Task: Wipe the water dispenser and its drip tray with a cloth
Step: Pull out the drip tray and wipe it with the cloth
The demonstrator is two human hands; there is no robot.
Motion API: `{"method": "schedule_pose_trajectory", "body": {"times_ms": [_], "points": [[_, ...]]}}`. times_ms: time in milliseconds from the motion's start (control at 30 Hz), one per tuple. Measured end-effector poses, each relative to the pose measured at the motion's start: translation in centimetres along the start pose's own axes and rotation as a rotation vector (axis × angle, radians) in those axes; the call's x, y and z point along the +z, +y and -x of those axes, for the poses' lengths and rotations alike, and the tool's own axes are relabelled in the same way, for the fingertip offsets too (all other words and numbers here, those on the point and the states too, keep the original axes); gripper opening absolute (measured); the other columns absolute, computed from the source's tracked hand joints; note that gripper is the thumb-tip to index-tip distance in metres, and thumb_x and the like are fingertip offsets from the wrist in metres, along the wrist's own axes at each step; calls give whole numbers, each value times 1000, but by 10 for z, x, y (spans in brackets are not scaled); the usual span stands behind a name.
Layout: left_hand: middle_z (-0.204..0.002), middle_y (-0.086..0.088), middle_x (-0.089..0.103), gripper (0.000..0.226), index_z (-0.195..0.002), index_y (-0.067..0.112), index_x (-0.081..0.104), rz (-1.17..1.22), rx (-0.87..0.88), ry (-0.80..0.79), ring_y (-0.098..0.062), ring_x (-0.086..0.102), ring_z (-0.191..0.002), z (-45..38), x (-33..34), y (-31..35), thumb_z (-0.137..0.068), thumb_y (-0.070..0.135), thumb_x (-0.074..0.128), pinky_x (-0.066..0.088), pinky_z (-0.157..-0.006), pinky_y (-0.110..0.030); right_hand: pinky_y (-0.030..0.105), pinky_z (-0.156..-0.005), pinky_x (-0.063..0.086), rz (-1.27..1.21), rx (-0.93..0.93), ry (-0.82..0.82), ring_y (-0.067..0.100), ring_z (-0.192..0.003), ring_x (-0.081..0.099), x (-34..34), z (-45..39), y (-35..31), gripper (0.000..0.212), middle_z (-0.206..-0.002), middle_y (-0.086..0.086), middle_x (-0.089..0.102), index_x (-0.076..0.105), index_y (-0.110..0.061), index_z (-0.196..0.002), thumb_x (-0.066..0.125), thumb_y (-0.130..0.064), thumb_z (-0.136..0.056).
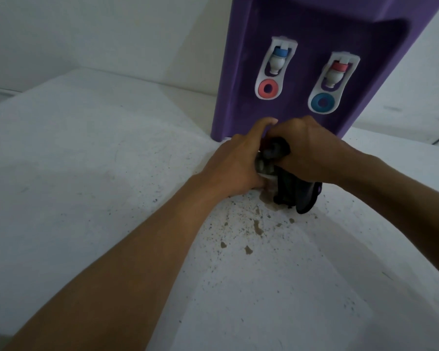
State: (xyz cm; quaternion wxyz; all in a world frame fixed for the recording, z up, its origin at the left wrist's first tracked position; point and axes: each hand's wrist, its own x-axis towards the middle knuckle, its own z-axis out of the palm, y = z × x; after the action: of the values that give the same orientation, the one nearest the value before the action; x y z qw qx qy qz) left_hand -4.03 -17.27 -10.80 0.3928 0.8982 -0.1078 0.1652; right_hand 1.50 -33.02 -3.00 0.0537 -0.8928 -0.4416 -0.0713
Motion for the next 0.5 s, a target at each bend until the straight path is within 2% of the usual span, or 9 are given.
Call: {"method": "schedule_pose_trajectory", "body": {"times_ms": [67,133,233,333,500], "points": [[-115,0,73,116,-160,31,26,11,4,1,-15,73,-89,0,0,1,-69,26,97,62,-84,-43,10,-65,42,-21,-43,6,0,-68,60,2,2,-5,28,-82,-13,63,73,-12,-111,77,-2,-85],[-117,1,72,117,-160,34,24,18,-15,-13,-15,73,-92,1,-1,2,-68,29,97,62,-86,-43,23,-69,54,18,-104,-6,15,-75,69,1,4,-8,27,-92,-1,73,73,-11,-112,75,-1,-87],[-120,0,69,118,-158,37,23,14,-32,-23,-17,69,-101,1,-1,1,-67,31,98,60,-90,-45,38,-73,61,131,-142,-11,23,-79,70,-3,3,-6,30,-99,7,74,72,-16,-117,71,-4,-90],[-125,0,67,121,-158,39,22,-19,-43,-25,-19,64,-109,2,-1,2,-65,32,100,57,-96,-46,41,-73,61,232,-181,-41,25,-81,70,-6,3,-2,30,-101,9,72,70,-17,-122,68,-8,-93],[-124,-1,69,121,-158,36,23,-29,-36,-20,-19,67,-108,1,-1,3,-65,30,100,59,-94,-43,39,-69,61,374,-204,-90,22,-75,68,-4,1,-1,29,-94,6,71,68,-18,-122,70,-16,-93]]}}
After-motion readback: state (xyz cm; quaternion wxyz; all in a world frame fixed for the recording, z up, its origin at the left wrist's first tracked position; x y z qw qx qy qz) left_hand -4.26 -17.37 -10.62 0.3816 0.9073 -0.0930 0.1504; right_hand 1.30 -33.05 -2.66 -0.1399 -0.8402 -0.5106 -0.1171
